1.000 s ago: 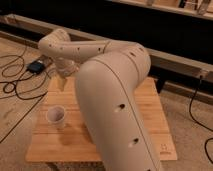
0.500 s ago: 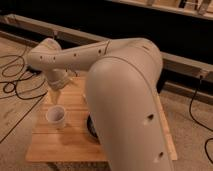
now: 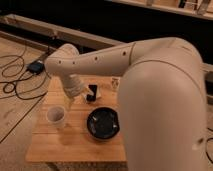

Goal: Move the arm in a circular motion

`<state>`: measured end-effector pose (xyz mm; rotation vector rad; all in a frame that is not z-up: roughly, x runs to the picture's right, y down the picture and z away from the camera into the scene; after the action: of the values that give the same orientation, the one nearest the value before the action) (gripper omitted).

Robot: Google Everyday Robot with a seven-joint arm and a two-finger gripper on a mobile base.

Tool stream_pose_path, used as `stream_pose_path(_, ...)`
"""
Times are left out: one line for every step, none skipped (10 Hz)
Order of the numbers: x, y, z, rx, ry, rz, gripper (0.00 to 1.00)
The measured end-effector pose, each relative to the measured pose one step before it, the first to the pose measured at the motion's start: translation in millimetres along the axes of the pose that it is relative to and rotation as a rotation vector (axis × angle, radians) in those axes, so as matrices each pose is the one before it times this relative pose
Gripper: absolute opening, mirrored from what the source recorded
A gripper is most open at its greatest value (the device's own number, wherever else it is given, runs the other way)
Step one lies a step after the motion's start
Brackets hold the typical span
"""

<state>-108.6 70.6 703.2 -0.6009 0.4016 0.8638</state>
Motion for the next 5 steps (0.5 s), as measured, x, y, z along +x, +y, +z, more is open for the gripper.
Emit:
stream_pose_path(17.35,-13.35,0.86,0.00707,0.02017,0.04876,0.80)
stream_pose_path(14.85,-15.21,1.80,0.01096,0.02153,0.04645,0.80)
stream_pose_path(13.71,-17.47,2.44,0.01063,0.02418,0.05071,0.80)
stream_pose_path(12.36,-22.73,2.84,0.01060,0.02685,0.06087,0.80)
stream_pose_path(4.36,-14.82,2.01,0.00600,0.01391,0.03761,0.80)
